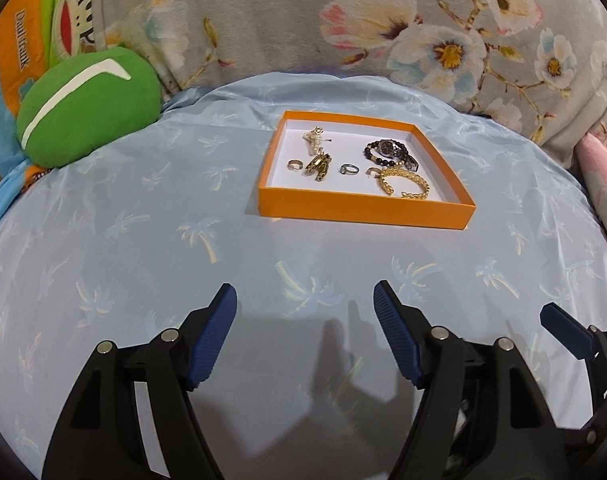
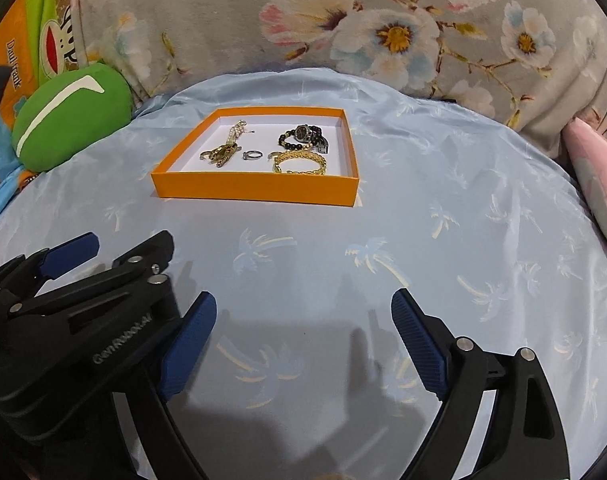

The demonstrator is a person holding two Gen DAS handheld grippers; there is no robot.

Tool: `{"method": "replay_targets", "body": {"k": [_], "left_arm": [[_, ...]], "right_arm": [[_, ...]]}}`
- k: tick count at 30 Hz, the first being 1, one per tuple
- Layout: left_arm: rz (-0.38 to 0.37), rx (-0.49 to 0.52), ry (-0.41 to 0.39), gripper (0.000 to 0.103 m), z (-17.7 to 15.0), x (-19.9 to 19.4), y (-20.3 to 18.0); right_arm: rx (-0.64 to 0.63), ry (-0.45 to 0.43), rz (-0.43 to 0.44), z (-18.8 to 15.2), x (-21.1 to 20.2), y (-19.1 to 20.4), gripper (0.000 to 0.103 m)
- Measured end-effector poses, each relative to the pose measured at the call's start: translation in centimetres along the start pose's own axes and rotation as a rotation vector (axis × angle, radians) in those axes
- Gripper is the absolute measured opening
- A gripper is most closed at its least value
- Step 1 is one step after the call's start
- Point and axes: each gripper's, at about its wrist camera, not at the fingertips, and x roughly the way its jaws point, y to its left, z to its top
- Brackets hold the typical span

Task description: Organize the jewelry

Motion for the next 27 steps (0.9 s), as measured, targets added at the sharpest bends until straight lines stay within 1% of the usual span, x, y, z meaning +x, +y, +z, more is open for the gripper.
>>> {"method": "replay_targets", "body": {"k": [7, 18, 24, 25, 27], "left_arm": [[0.002, -0.023, 0.011, 0.069, -0.9, -0.9, 1.0], [0.01, -0.046, 0.004, 0.069, -1.6, -1.8, 2.1], [0.029, 0.001, 0.02, 0.069, -1.8, -1.8, 1.5], [0.039, 0.006, 0.025, 0.069, -1.8, -1.7, 1.4], [0.037, 0.001, 0.032, 0.069, -1.8, -1.6, 1.6]], "right_arm": [[0.005, -0.001, -0.017, -0.6, -0.6, -0.3, 0.087], [0.033, 0.008, -0.011, -1.0, -0.9, -1.1, 0.087], [0.065, 0.002, -0.003, -1.2, -1.1, -1.8, 0.087], [0.063, 0.004, -0.002, -1.2, -1.1, -1.7, 0.087], [0.059, 0.007, -0.001, -1.1, -1.0, -1.6, 0.087]]}}
